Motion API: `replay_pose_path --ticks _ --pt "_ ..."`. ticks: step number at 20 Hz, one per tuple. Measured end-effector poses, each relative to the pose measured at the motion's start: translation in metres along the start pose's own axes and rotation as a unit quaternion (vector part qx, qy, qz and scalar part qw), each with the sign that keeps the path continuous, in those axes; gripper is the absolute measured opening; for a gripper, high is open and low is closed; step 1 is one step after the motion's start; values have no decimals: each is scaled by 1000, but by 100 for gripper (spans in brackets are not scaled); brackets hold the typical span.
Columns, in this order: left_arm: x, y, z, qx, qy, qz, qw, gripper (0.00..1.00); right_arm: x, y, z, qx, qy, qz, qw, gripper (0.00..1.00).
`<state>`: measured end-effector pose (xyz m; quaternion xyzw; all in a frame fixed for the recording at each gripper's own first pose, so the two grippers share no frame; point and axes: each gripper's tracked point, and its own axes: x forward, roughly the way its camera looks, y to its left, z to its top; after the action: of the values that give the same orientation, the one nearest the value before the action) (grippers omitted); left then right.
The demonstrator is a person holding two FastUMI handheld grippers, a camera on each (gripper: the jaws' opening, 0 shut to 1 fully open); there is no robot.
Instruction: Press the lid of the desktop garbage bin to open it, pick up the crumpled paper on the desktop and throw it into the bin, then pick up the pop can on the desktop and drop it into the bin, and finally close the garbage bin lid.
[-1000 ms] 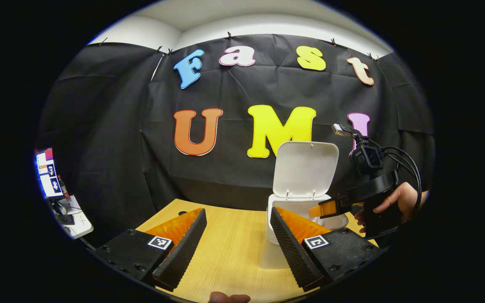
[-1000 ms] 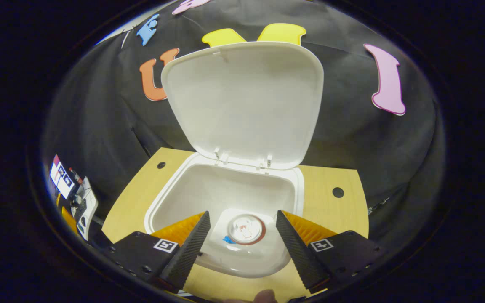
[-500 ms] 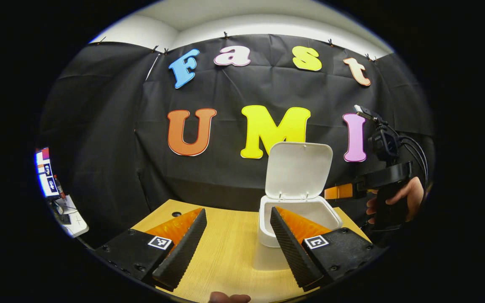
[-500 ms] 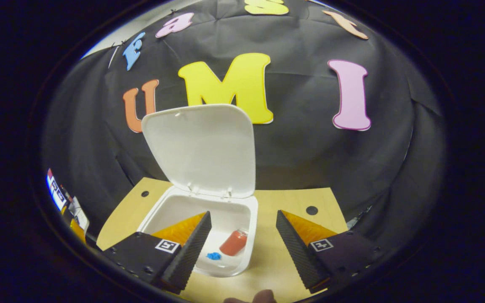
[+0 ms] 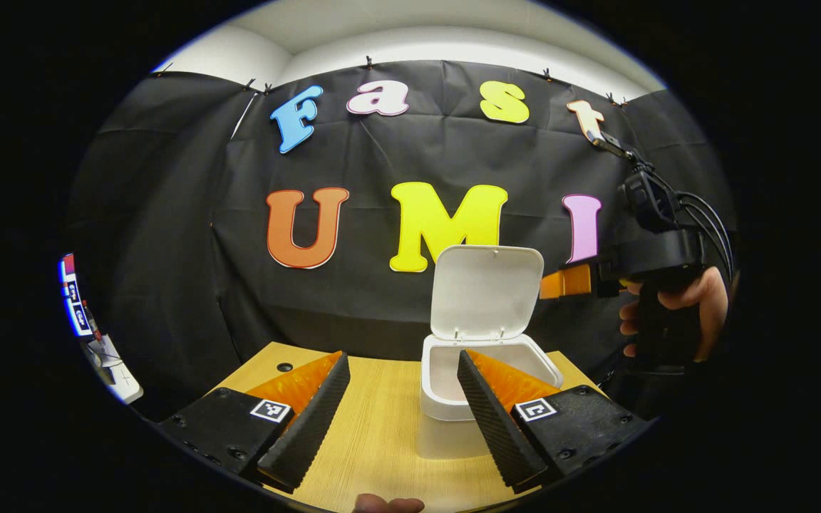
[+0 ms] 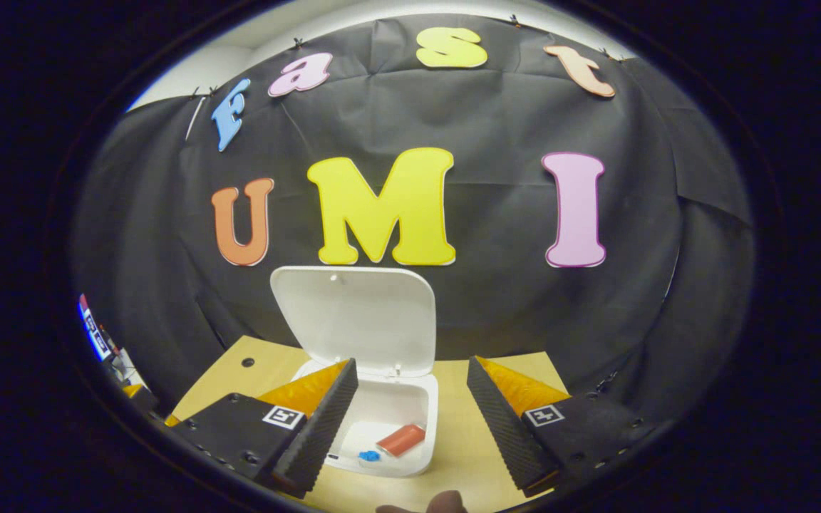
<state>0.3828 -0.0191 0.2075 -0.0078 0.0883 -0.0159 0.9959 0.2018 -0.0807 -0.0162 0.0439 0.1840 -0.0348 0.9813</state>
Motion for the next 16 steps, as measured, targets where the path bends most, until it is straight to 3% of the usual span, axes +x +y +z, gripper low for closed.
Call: replay_pose_path --ticks 6,16 --pt "-5 4 5 0 -6 -8 1000 98 5 20 49 0 -40 3 999 96" --pt "-4 28 14 7 -10 17 1000 98 55 53 92 -8 -75 9 997 96"
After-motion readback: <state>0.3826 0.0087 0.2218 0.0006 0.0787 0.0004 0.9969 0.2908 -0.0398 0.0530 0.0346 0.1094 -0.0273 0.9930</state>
